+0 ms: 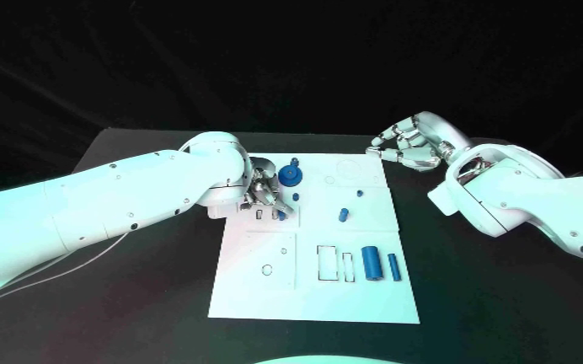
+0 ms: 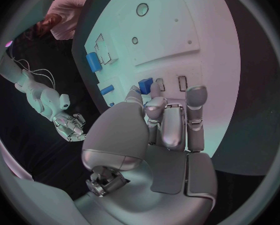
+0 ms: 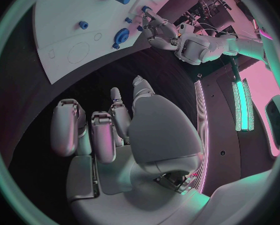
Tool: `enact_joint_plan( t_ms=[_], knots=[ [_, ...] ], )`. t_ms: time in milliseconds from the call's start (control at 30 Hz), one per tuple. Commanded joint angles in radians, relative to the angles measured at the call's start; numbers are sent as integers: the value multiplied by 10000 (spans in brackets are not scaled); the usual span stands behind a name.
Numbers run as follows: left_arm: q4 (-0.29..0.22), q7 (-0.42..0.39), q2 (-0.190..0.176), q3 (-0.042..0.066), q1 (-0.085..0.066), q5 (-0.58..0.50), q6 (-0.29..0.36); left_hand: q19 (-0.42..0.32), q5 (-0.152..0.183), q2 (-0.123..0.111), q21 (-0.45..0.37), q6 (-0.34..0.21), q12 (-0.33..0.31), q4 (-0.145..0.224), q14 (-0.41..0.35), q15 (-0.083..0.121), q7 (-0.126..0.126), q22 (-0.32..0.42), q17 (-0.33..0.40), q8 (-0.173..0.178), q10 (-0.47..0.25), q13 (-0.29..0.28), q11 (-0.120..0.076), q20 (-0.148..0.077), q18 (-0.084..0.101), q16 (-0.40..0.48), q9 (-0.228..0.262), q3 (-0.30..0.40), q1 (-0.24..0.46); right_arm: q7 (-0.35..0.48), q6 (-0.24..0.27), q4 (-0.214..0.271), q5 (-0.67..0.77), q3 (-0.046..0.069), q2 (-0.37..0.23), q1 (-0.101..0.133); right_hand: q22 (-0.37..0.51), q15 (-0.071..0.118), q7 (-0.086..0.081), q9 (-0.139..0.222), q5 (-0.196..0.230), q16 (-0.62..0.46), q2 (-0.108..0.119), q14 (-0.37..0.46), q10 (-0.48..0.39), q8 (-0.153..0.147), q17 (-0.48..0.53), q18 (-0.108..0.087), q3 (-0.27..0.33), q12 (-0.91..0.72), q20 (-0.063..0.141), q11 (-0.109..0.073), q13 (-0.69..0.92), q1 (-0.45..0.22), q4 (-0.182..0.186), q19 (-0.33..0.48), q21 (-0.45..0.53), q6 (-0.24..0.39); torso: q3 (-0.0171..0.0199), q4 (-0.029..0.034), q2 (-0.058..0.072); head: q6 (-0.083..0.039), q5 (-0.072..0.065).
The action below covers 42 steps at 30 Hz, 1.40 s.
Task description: Assemble the parts on the task board
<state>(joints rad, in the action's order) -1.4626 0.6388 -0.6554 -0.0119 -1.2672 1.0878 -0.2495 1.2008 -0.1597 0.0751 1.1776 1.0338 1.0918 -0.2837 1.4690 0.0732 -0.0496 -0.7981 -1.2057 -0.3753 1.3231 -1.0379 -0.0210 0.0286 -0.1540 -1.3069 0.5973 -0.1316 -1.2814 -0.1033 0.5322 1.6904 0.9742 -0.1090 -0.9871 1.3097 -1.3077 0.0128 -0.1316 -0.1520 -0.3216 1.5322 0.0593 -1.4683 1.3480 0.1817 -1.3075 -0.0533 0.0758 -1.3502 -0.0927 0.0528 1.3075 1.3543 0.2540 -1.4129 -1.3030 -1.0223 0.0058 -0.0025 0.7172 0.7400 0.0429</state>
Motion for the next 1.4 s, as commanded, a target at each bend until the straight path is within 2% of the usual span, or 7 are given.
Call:
enact_joint_plan(
  t_ms=[33, 400, 600, 700, 767, 933, 1400],
  knots=[
    [18, 8, 27, -4, -16, -48, -208, -61, -65, 38, 77, -89, -34, 19, 218, 61, -5, -23, 9, -59, -84, -6, 1, 4, 112, -54, 54, 143, -216, -12, -106, 15, 110, 1, 4, 1, -607, 76, 38, -8, -28, -54, 0, -797, 66, 36, -1731, -144, 68, -35, 42, -37, 69, -85, -10, 2, 35, -8, -2, -2, -2, 9, 5],
    [67, 2, 55, -9, -16, -143, -225, -77, -89, 153, 121, -166, -55, 66, 217, 89, 28, -69, 12, -43, -96, -3, -31, -5, 116, -54, 204, 603, -772, -2, -108, 19, 111, 1, 9, 1, -607, 76, 38, -8, -28, -54, 0, -797, 66, 36, -1731, -144, 68, -35, 42, -37, 69, -85, -10, 2, 35, -8, 1, -4, -2, 39, 13],
    [67, -8, 17, -10, -16, -392, -167, -120, -201, 239, 124, -403, -223, 684, 211, 165, 68, -54, 16, 78, -223, 81, -90, -49, 109, -48, 283, 1922, -2177, -5, -108, 14, 111, 1, 6, 0, -607, 76, 38, -8, -28, -54, 0, -797, 66, 36, -1731, -144, 68, -35, 42, -37, 69, -85, -10, 2, 35, -8, 5, 0, -3, 43, 15],
    [60, -11, -21, -10, -15, -499, -150, -166, -198, -325, 140, -457, -373, 697, 206, 59, -85, -61, 11, 100, -226, 178, -33, -43, 112, -50, 410, 3418, -2458, -6, -108, 8, 111, 1, 7, 0, -607, 80, 42, -19, -45, -57, -19, -796, 71, 45, -1727, -144, 68, -38, 46, -41, 70, -84, -13, 1, 38, -5, 9, 2, -7, 45, 13],
    [51, -12, -50, -10, -15, -564, -117, -186, -156, -952, 167, -473, -407, 561, 204, 55, -120, -85, 12, 88, -177, 205, 0, -19, 102, -50, 535, 4541, -2241, -7, -108, 5, 111, 1, 6, 0, -607, 80, 42, -19, -45, -57, -19, -796, 71, 45, -1727, -144, 68, -38, 46, -41, 70, -84, -13, 1, 38, -5, 9, 5, -7, 45, 10],
    [18, -15, -170, -10, -15, -741, 106, -213, -87, -1937, 230, -437, -389, 715, 210, 49, -108, -130, 6, -99, -47, 194, 27, 5, 101, -58, 969, 6962, -1366, -31, -120, -1, 111, 1, 4, 0, -611, 83, 42, -29, -50, -55, -35, -798, 74, 52, -1732, -143, 80, -40, 49, -42, 71, -109, -1, -3, 37, 4, 13, 10, -16, 34, 34],
    [-458, -89, -649, -8, -12, -795, 1138, -139, -52, -2438, 362, -378, -400, 1491, 220, 83, -49, -297, -9, -294, 69, 200, -5, -17, 127, -74, 1409, 8360, -577, -46, -143, -35, 111, 1, -2, -1, -604, 87, 45, -52, -69, -61, -74, -797, 79, 71, -1725, -145, 109, -42, 56, -45, 69, -174, 36, -1, 54, 21, 8, 30, -24, 17, 93]
  ],
)
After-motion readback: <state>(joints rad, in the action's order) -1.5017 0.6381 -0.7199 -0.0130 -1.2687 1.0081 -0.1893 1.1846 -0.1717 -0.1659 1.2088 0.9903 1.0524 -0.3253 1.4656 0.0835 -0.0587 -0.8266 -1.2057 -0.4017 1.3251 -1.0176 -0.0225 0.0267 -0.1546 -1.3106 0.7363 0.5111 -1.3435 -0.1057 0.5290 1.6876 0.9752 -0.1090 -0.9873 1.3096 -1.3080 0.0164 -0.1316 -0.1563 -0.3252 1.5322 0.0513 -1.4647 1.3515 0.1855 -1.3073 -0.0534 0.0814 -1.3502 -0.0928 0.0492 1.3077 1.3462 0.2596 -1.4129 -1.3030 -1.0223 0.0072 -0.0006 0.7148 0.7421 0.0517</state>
